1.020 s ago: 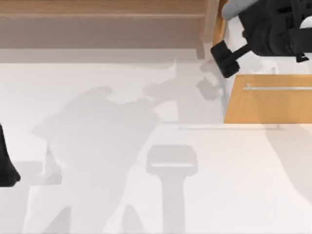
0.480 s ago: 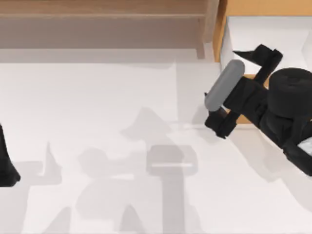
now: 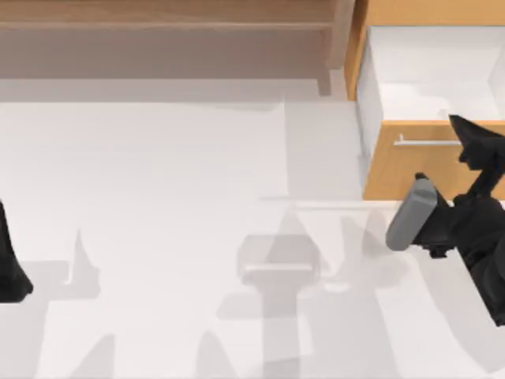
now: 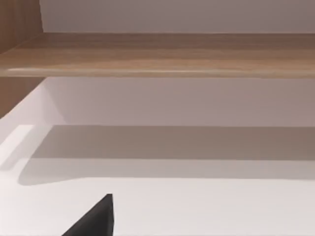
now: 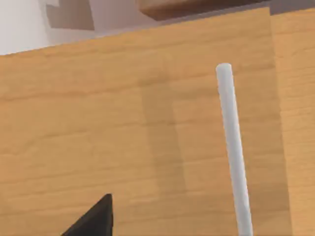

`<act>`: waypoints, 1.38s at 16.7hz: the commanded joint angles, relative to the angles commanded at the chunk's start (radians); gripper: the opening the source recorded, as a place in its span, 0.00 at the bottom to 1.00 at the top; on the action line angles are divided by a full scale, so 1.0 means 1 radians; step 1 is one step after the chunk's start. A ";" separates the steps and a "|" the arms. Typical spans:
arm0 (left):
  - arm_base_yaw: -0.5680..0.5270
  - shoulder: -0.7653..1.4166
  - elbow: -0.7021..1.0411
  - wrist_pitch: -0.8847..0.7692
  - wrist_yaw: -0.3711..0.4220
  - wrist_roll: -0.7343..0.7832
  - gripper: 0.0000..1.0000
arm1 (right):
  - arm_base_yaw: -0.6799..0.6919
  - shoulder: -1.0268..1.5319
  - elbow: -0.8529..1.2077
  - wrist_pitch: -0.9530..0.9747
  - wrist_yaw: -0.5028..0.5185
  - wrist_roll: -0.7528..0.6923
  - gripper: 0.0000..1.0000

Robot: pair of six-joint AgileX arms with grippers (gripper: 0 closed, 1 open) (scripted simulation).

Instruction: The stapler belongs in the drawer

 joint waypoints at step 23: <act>0.000 0.000 0.000 0.000 0.000 0.000 1.00 | -0.127 0.104 0.025 0.130 0.055 -0.196 0.85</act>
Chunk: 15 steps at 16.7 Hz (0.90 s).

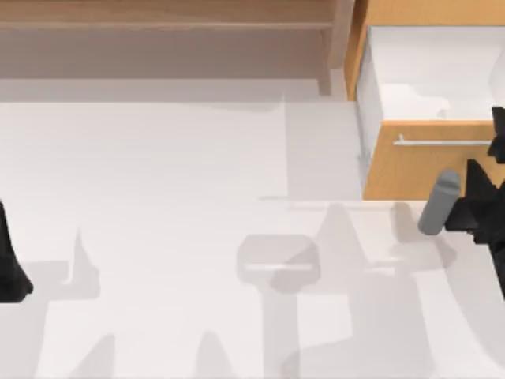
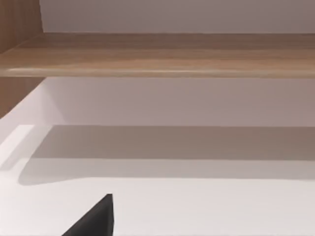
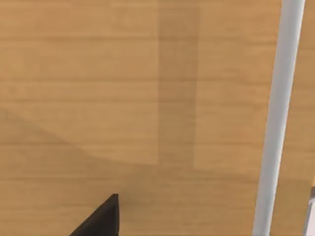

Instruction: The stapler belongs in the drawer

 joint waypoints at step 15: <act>0.000 0.000 0.000 0.000 0.000 0.000 1.00 | 0.000 0.000 0.000 0.000 0.000 0.000 0.00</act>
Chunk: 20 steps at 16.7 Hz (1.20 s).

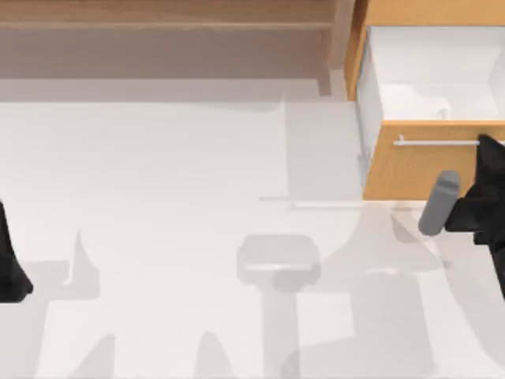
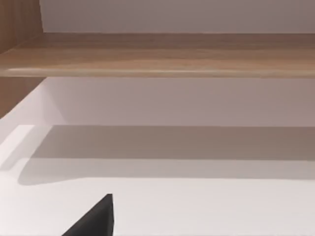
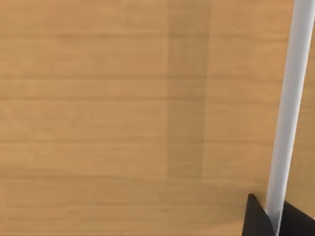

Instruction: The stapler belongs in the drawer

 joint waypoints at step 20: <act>0.000 0.000 0.000 0.000 0.000 0.000 1.00 | -0.069 0.079 0.247 -0.174 -0.069 0.002 0.00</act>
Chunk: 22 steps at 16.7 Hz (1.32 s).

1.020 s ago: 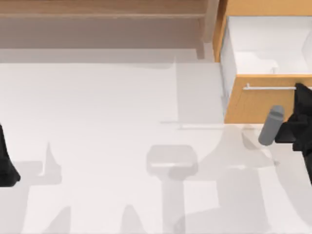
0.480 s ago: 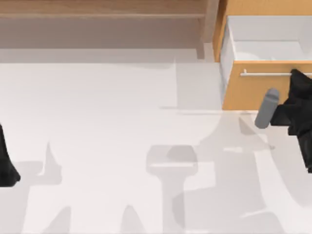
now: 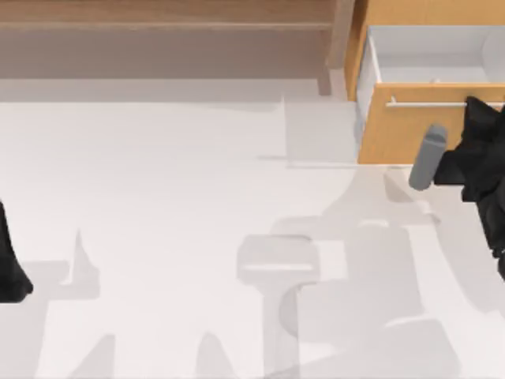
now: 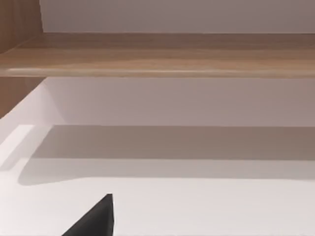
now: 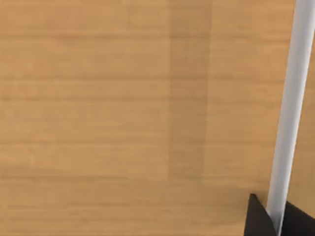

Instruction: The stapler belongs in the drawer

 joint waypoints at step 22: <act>0.000 0.000 0.000 0.000 0.000 0.000 1.00 | -0.057 0.137 0.351 -0.202 -0.048 0.001 0.00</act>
